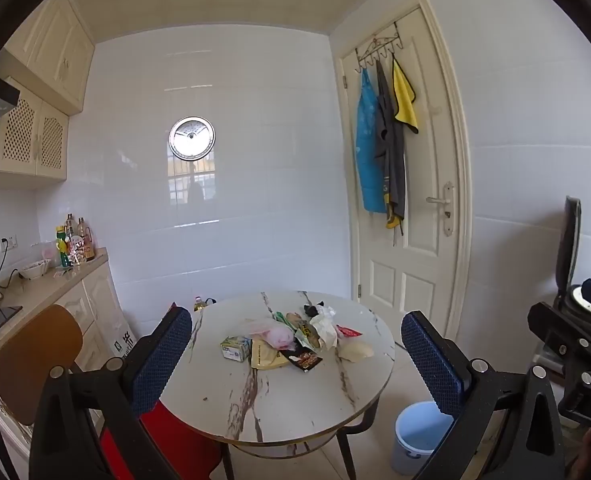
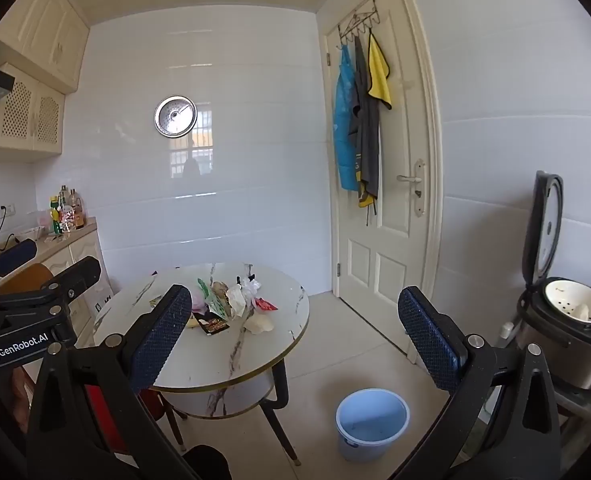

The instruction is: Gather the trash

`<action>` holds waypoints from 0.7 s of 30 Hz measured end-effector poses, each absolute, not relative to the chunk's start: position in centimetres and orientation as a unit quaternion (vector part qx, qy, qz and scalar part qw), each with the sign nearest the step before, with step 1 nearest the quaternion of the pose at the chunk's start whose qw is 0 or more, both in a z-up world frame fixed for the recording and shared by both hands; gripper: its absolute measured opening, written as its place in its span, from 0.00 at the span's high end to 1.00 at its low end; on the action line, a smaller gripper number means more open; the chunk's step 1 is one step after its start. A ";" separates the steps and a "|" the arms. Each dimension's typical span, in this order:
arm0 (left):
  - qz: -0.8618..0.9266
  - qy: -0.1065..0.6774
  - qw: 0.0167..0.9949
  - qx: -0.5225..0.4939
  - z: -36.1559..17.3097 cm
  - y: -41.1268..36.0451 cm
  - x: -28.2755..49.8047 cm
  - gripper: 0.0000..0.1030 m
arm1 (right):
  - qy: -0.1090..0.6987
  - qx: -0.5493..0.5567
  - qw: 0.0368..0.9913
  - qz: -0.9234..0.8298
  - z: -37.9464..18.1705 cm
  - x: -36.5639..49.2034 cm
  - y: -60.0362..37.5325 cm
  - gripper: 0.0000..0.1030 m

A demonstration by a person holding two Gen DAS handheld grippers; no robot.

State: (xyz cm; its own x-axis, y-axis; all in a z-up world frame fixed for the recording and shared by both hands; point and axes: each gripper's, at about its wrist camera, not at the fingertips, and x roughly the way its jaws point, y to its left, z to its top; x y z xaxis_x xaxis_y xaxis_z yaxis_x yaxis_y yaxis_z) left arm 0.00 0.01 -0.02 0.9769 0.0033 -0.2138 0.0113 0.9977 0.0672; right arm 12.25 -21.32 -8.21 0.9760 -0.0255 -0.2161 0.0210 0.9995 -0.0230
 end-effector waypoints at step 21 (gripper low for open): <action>0.006 0.094 0.995 0.024 0.0 0.1 -1.0 0.01 | 0.106 -0.015 0.994 -0.006 -8.0 12.0 -20.8 0.00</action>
